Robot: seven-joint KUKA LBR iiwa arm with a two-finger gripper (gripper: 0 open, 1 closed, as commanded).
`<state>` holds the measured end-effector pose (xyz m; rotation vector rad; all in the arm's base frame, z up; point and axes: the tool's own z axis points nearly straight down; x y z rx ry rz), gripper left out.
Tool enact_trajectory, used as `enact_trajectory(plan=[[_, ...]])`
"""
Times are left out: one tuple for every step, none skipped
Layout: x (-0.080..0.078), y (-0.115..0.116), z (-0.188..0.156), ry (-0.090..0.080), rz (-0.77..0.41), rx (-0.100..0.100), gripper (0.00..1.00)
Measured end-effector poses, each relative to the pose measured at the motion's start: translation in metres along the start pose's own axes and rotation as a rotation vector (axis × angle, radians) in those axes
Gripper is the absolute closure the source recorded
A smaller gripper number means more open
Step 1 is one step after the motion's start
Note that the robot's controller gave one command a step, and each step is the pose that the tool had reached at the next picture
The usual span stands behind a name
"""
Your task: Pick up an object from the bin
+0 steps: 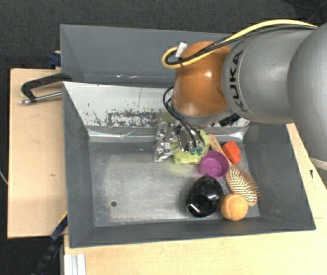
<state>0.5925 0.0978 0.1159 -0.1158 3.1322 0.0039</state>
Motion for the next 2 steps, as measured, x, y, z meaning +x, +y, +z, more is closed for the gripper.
enact_trajectory(plan=[[0.001, 0.000, -0.007, 0.005, 0.000, 0.001, 1.00], [0.002, 0.000, -0.029, 0.011, 0.000, 0.001, 1.00]])
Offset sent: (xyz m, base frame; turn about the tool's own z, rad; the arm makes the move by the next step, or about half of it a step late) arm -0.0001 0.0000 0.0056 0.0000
